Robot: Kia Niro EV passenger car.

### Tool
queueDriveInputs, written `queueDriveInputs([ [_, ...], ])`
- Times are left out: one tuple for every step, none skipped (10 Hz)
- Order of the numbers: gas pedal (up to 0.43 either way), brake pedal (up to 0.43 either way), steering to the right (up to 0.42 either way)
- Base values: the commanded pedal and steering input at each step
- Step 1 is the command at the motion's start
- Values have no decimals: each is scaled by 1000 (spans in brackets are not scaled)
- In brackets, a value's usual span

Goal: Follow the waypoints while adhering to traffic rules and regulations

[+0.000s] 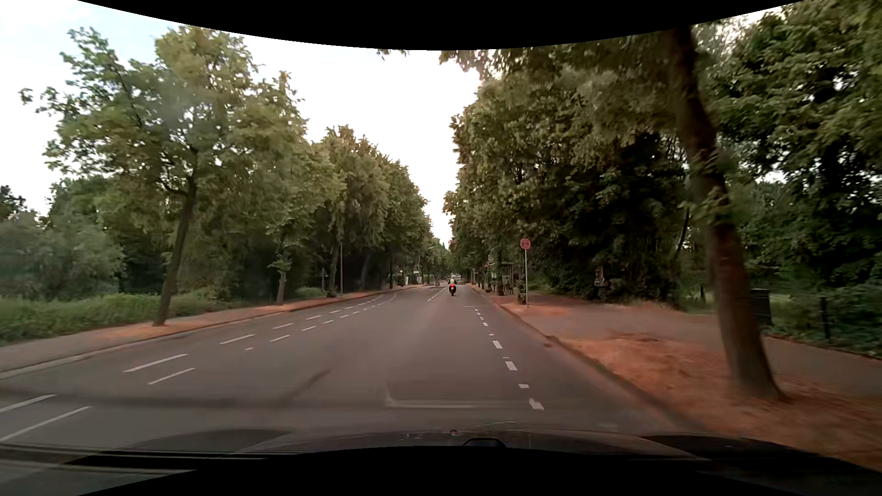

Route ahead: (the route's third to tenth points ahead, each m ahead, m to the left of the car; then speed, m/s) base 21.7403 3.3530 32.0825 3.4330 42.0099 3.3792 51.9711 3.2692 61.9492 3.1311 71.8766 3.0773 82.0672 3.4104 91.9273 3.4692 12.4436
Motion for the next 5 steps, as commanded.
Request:
queueDriveInputs([
  [189,0,1],
  [189,0,1],
  [189,0,1],
  [189,0,1],
  [189,0,1],
])
